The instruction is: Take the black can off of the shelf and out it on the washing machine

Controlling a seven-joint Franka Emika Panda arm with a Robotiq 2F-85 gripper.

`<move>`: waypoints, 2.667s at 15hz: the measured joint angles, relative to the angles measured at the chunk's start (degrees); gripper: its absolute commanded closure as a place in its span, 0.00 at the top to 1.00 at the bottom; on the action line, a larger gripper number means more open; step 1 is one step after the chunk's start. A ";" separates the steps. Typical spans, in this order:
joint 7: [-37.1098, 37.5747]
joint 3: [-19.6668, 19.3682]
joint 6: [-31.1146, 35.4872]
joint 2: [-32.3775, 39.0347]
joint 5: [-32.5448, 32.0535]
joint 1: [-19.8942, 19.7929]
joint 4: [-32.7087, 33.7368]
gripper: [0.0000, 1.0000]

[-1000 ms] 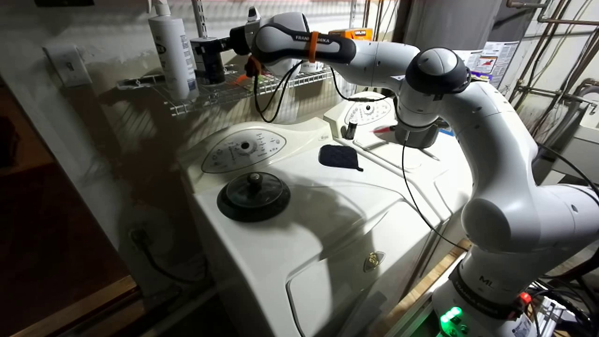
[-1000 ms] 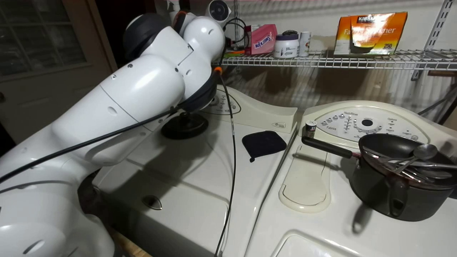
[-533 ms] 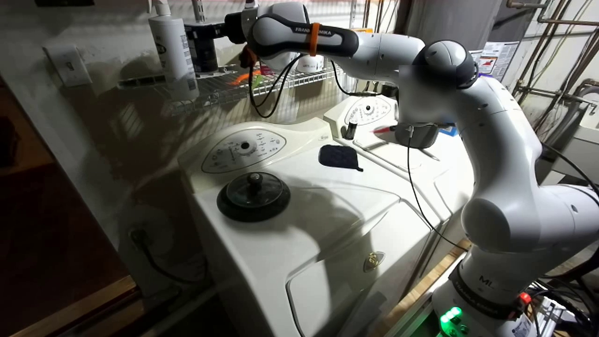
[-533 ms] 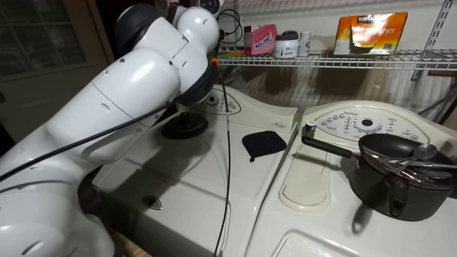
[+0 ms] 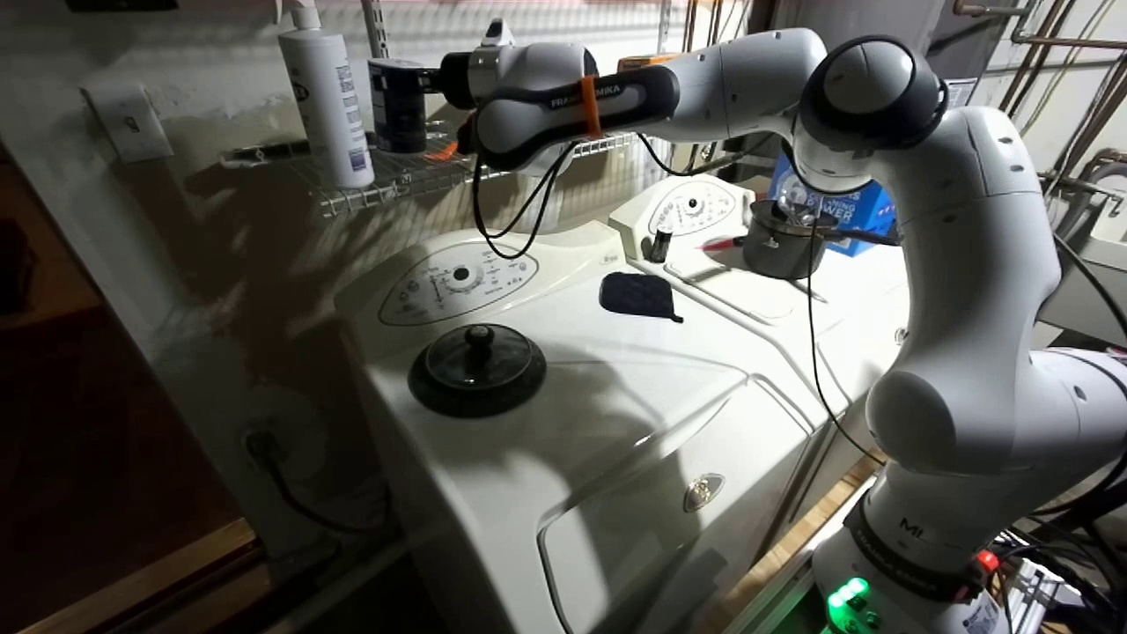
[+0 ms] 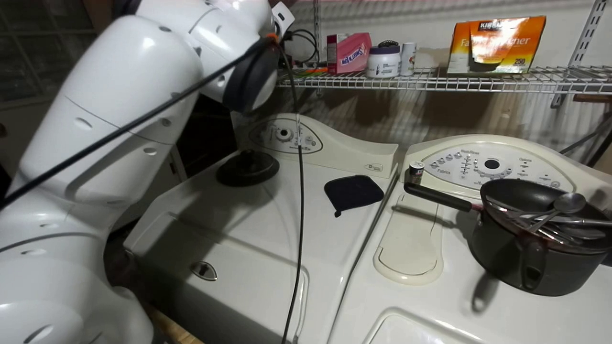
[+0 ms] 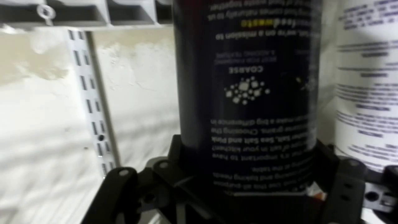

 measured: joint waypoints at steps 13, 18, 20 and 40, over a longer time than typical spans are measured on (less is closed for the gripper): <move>1.40 -12.71 4.83 -32.99 34.60 9.06 -27.21 0.68; 10.05 -25.06 -4.58 -44.00 36.64 19.95 -35.14 0.68; 11.47 -25.73 -5.99 -46.56 38.01 20.71 -38.82 0.68; 15.60 -23.09 4.42 -47.56 44.16 19.26 -57.96 0.68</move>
